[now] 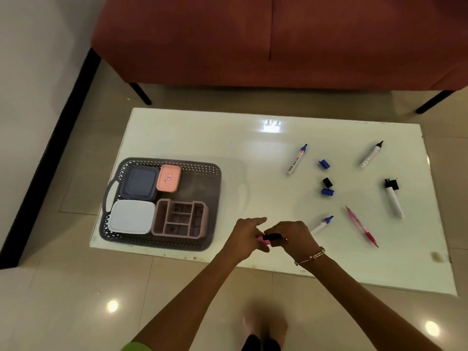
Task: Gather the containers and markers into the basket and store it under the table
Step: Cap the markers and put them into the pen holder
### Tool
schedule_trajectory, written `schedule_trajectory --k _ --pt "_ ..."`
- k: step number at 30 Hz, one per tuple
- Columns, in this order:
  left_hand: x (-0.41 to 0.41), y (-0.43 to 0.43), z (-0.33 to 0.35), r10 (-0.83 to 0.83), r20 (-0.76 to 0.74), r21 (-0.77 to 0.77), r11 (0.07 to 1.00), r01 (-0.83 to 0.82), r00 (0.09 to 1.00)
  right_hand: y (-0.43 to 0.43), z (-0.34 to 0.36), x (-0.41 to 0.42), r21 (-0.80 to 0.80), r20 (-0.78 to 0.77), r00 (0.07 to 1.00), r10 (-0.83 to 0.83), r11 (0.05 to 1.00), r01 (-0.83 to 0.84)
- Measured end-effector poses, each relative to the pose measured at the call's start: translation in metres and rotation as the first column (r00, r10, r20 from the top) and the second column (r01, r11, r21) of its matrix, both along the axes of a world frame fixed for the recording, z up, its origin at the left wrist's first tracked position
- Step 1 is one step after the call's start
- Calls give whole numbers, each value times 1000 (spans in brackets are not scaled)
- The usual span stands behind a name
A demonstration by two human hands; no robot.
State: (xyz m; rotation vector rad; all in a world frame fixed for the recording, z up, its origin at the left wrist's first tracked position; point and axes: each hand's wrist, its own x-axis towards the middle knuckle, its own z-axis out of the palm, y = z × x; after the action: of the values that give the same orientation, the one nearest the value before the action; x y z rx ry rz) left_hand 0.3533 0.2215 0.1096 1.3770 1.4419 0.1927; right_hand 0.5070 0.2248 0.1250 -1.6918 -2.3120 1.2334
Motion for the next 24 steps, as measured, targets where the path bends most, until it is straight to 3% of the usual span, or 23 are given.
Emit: schedule_trajectory --k 2,5,7,9,13,16,18,20,24 --pt "-10 -1 9 -10 -37 28 1000 11 999 5 1 -10 -26 64 993 95 995 -94" --pt "-33 3 24 124 23 112 986 -126 992 11 6 -33 86 124 978 170 980 -181" --pt "-56 7 34 149 -60 243 961 -130 987 15 11 -52 142 22 995 100 985 -103" --pt "-84 7 41 289 -108 315 918 -243 951 22 16 -74 92 -194 979 -59 993 78" --pt "-138 -8 46 730 -39 398 637 -660 682 36 16 -128 -202 -437 797 -417 909 364" --pt "-157 -17 45 831 2 406 508 -760 557 42 8 -158 -512 -494 540 -681 730 453" --pt "-163 -18 47 840 21 397 491 -776 542 45 0 -171 -602 -477 453 -753 655 456" --pt "-166 -19 48 841 43 386 484 -785 539 46 -8 -177 -578 -471 485 -737 673 462" --pt "-166 -19 52 840 80 374 474 -797 537 49 -25 -182 -101 -303 853 -425 904 415"
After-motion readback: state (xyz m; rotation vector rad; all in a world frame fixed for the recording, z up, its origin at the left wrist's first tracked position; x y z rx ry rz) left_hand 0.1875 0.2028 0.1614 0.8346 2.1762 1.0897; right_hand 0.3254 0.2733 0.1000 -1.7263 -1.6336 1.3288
